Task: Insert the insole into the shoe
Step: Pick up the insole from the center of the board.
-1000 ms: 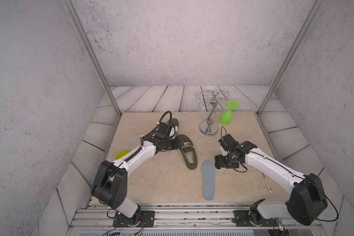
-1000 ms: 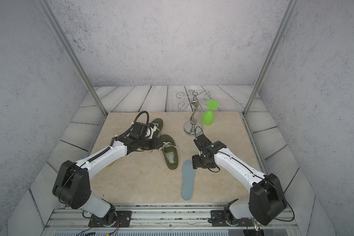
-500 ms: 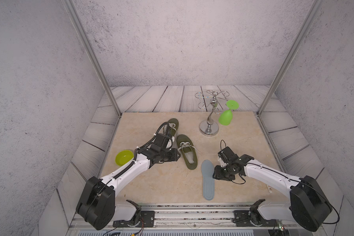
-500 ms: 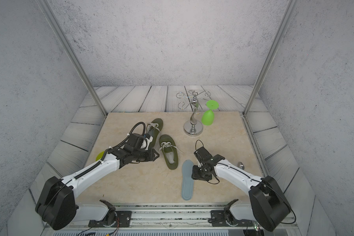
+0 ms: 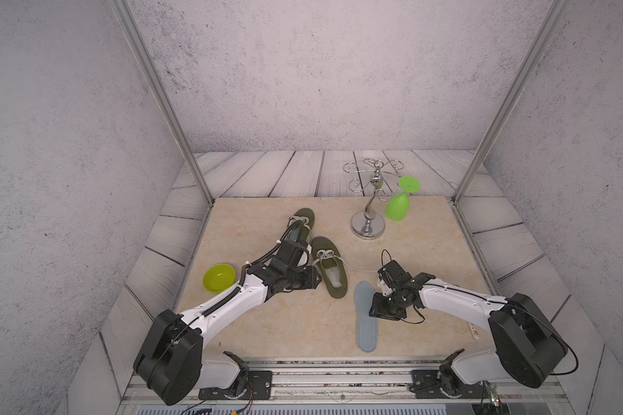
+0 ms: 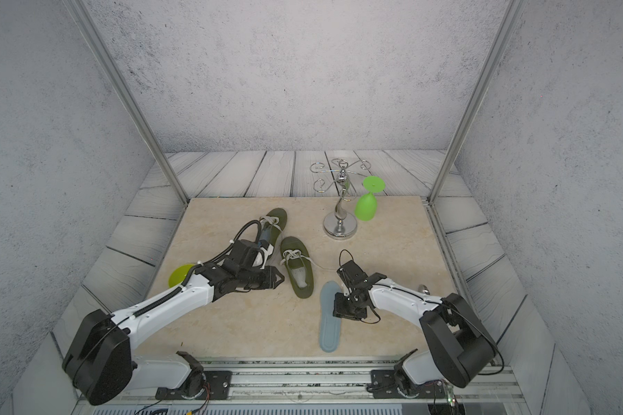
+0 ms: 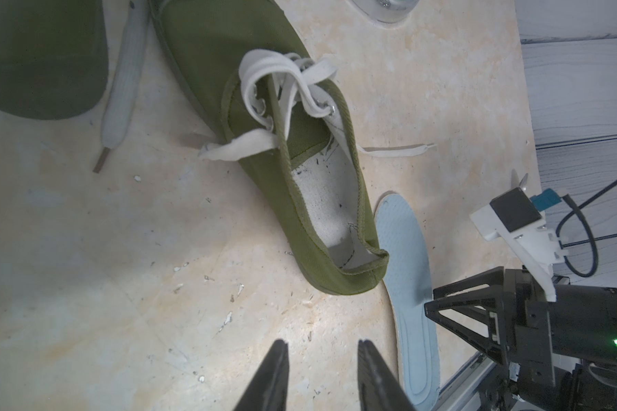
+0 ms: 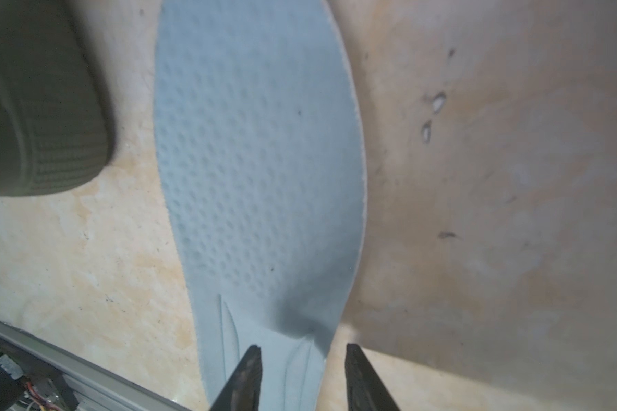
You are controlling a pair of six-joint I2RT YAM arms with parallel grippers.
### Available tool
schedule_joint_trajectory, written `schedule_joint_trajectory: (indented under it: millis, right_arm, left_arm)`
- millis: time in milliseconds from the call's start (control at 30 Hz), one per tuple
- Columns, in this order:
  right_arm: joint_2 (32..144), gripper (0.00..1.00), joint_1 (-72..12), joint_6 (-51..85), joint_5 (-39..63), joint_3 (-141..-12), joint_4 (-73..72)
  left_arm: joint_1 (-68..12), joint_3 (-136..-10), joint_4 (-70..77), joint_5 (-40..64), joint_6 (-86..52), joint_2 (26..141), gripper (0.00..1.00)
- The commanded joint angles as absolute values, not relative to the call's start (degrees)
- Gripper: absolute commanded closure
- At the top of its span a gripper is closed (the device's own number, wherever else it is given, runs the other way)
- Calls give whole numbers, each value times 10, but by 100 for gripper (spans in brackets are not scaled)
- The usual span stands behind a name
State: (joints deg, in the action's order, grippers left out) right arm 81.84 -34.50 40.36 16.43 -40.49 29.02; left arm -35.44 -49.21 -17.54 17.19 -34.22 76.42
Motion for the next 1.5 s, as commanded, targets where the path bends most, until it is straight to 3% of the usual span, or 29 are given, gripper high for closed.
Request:
schedule_joint_trajectory:
  millis: [0, 233, 500, 900, 1467]
  right_arm:
    - [835, 61, -348, 403, 171, -403, 284]
    - [869, 68, -348, 387, 175, -419, 283]
    - [839, 100, -348, 377, 160, -434, 299]
    - [744, 100, -329, 319, 129, -554, 431]
    - [834, 100, -288, 259, 304, -711, 461]
  left_arm:
    - [-361, -483, -171, 163, -353, 756, 64]
    - [-368, -486, -173, 161, -357, 754, 64]
    - [-376, -496, -170, 182, -370, 767, 64]
    - [-394, -521, -83, 249, -445, 800, 64]
    - [-396, -567, 31, 297, -467, 867, 63]
